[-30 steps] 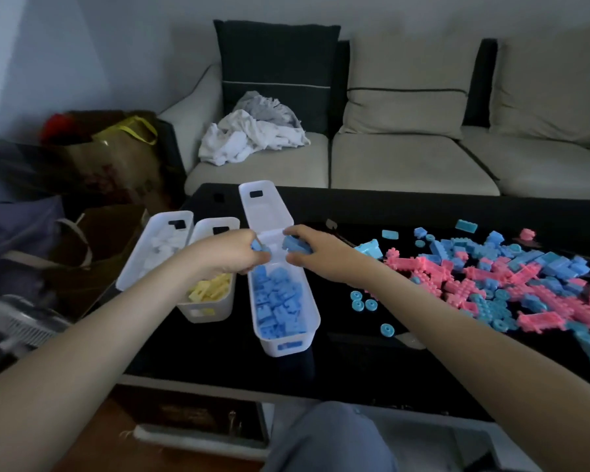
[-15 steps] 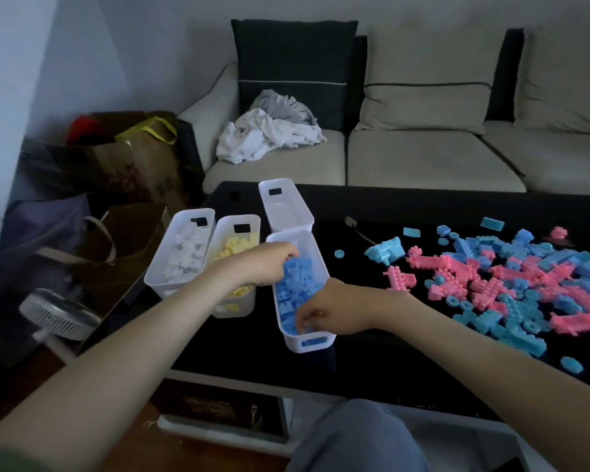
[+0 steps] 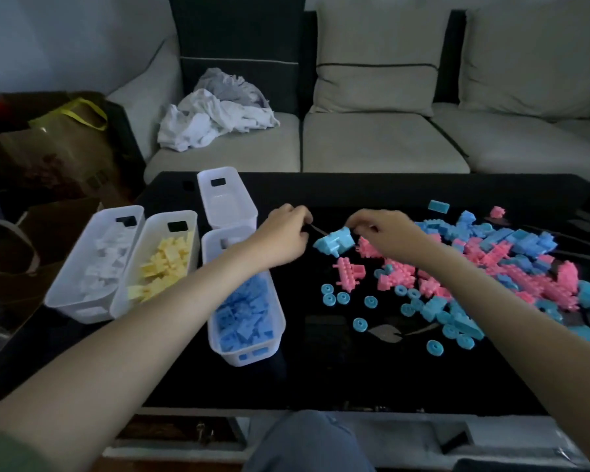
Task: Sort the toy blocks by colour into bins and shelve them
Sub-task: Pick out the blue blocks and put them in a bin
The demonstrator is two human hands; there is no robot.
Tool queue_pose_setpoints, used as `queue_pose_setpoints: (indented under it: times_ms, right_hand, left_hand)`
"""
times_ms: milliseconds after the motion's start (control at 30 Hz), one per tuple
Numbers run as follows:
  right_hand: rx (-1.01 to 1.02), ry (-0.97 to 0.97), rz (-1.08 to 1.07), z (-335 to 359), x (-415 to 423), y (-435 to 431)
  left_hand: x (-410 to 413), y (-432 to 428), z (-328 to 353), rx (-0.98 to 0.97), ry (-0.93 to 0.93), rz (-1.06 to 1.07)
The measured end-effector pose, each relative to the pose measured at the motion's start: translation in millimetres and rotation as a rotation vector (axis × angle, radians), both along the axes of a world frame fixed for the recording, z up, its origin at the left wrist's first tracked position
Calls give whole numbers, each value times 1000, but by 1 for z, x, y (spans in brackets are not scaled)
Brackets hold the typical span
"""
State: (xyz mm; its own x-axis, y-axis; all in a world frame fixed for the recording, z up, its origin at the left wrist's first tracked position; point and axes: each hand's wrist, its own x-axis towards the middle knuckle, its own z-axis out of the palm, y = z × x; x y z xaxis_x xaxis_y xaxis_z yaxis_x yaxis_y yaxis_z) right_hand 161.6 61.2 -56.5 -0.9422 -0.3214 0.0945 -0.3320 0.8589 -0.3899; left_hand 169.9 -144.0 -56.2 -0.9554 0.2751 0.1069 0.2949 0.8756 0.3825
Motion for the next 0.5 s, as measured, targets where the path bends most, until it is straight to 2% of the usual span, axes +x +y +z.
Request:
queue_pose_setpoints:
  times_ms: [67, 133, 200, 300, 400, 500]
  right_hand:
    - [128, -36, -200, -11, -20, 38]
    - [297, -118, -276, -26, -33, 69]
    - [379, -180, -247, -38, -40, 85]
    - [411, -131, -193, -51, -47, 89]
    - [446, -83, -128, -53, -47, 84]
    - [447, -25, -92, -54, -45, 85]
  left_hand:
    - [-8, 27, -3, 29, -23, -82]
    - [-16, 53, -5, 27, -51, -169]
    - [-25, 76, -7, 19, -79, -242]
    - [-46, 107, -13, -40, -96, -269]
    - [-71, 133, -22, -228, -71, -184]
    - [-85, 154, -32, -429, -169, -187]
